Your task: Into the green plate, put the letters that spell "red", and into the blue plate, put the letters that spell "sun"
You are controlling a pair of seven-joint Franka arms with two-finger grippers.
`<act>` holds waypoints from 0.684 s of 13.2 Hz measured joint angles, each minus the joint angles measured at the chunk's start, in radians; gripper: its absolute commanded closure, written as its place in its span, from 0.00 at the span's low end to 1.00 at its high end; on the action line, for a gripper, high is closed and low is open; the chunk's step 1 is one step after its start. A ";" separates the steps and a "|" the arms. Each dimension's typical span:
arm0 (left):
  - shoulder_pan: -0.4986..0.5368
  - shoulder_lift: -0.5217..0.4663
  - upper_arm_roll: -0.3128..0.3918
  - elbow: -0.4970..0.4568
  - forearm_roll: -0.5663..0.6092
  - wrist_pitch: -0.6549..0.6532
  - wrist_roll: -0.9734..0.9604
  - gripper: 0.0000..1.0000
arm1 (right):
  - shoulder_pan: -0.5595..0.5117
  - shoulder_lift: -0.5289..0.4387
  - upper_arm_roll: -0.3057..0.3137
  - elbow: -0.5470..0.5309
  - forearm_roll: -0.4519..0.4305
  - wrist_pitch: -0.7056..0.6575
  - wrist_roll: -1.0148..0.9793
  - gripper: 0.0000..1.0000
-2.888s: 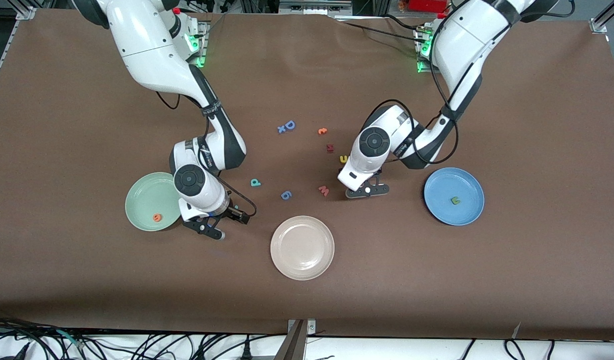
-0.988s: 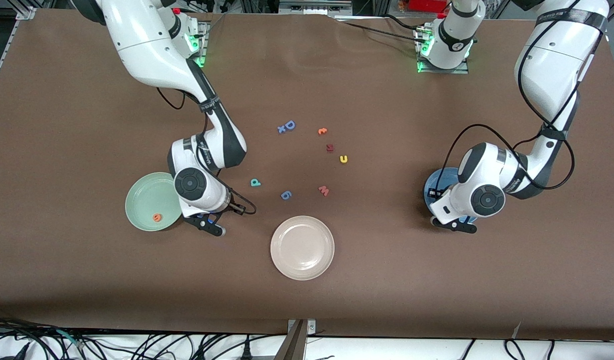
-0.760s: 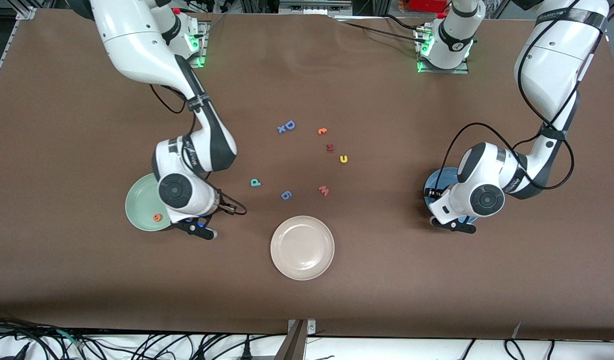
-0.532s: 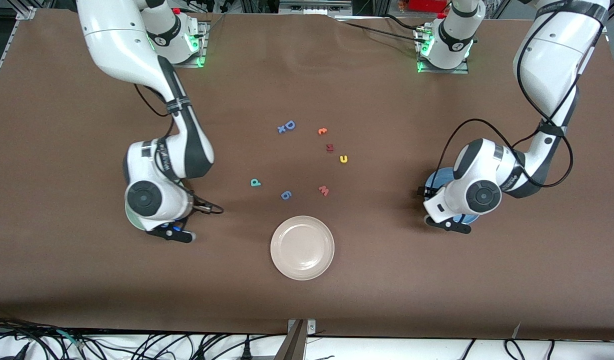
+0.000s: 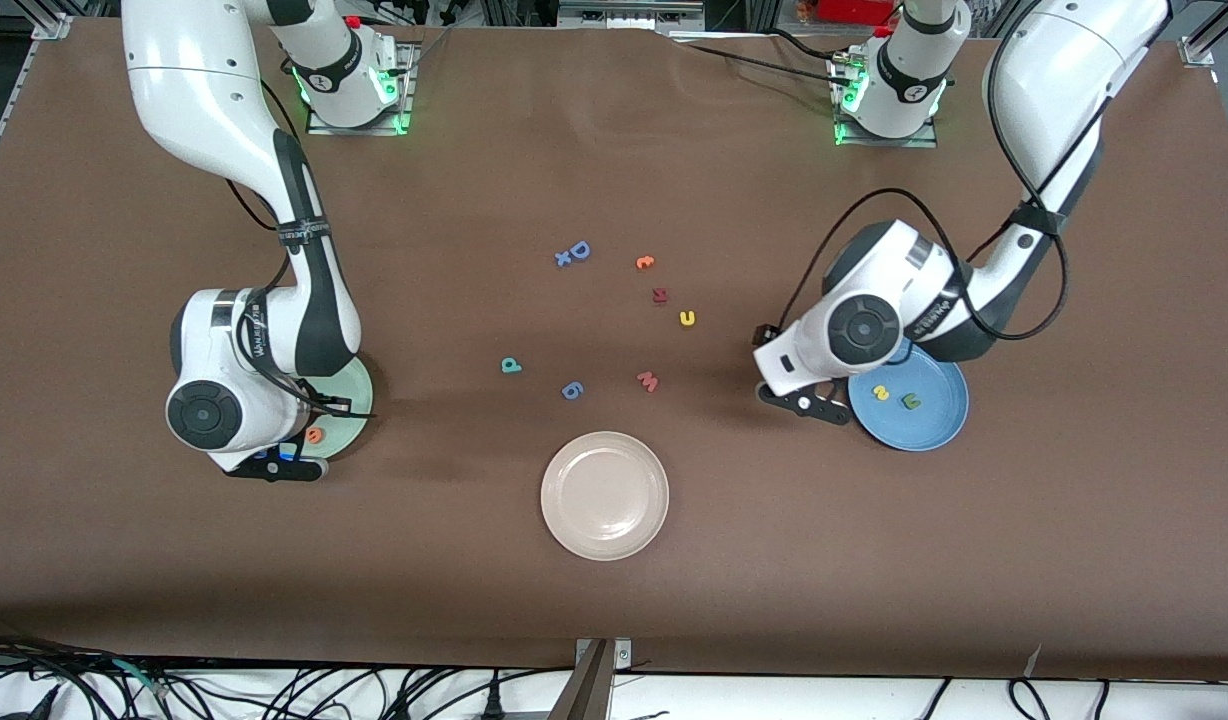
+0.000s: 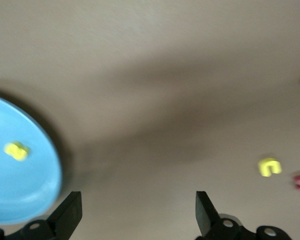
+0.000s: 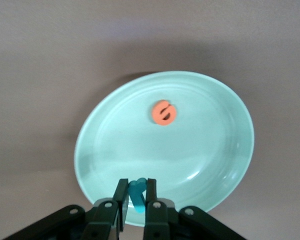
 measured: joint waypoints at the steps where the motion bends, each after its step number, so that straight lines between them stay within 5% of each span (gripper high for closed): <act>1: -0.017 0.000 -0.013 -0.013 0.000 -0.001 -0.056 0.00 | 0.000 -0.013 -0.008 -0.036 0.000 0.034 -0.028 0.88; 6: -0.128 0.024 -0.031 -0.047 -0.005 0.079 -0.276 0.00 | -0.002 -0.119 -0.017 -0.296 0.001 0.321 -0.072 0.84; 7: -0.147 0.036 -0.032 -0.055 -0.005 0.105 -0.310 0.00 | -0.001 -0.133 -0.017 -0.334 0.001 0.361 -0.074 0.57; 8: -0.158 0.045 -0.032 -0.072 -0.005 0.142 -0.331 0.00 | -0.001 -0.143 -0.017 -0.355 0.001 0.382 -0.075 0.17; 9: -0.162 0.052 -0.032 -0.095 -0.005 0.187 -0.343 0.00 | 0.001 -0.149 -0.016 -0.362 0.001 0.390 -0.075 0.00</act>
